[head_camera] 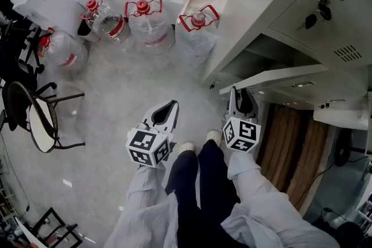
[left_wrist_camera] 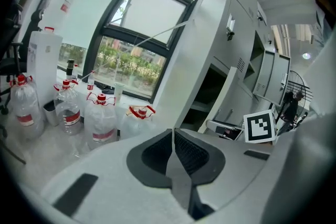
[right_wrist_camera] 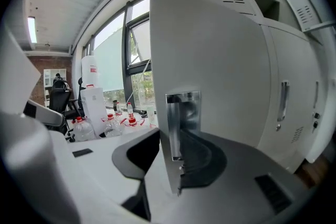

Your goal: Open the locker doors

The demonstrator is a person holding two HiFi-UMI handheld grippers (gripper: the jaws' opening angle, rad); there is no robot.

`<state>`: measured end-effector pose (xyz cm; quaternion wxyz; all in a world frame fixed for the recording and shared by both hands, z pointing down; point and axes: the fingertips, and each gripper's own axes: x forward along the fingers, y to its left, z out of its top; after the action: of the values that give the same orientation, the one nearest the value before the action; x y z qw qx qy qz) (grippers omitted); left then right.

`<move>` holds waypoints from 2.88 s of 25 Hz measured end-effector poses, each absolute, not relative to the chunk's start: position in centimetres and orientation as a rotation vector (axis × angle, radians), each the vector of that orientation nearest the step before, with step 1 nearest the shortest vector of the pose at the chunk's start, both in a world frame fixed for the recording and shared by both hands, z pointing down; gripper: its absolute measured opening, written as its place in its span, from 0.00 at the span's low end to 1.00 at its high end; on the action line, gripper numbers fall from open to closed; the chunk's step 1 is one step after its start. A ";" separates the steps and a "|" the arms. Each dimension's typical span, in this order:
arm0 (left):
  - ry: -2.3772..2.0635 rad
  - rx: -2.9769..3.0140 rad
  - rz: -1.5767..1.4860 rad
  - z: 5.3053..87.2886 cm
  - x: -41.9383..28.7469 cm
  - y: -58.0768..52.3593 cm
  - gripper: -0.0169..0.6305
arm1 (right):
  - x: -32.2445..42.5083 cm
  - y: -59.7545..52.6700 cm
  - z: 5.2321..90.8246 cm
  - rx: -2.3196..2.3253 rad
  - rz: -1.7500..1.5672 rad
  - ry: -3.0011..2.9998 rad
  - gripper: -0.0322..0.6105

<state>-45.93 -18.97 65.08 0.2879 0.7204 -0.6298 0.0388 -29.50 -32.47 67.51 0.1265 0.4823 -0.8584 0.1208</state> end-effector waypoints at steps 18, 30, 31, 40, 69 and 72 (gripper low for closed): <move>-1.401 2.130 0.214 66.2 -38.8 -18.6 0.05 | -24.4 -26.9 67.4 1.268 0.297 -2.581 0.24; -1.347 2.162 0.276 66.9 -31.8 -18.2 0.05 | -20.4 -24.6 67.5 1.002 0.256 -2.666 0.25; -1.351 2.155 0.275 67.0 -31.3 -18.0 0.05 | -20.1 -24.5 67.5 0.971 0.247 -2.677 0.25; -1.428 2.099 0.249 67.1 -27.1 -15.7 0.05 | -16.5 -23.1 67.5 0.775 0.204 -2.757 0.25; -1.480 2.025 0.290 67.2 -21.2 -11.9 0.05 | -6.7 -22.7 67.9 0.288 0.134 -2.824 0.25; -1.477 2.029 0.285 67.0 -20.8 -12.2 0.05 | -5.6 -22.9 68.0 0.286 0.149 -2.822 0.25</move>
<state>-20.84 -12.18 67.04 0.3030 0.7656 -0.5573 0.1075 -5.60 -22.91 68.00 0.1499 0.0995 -0.9823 0.0520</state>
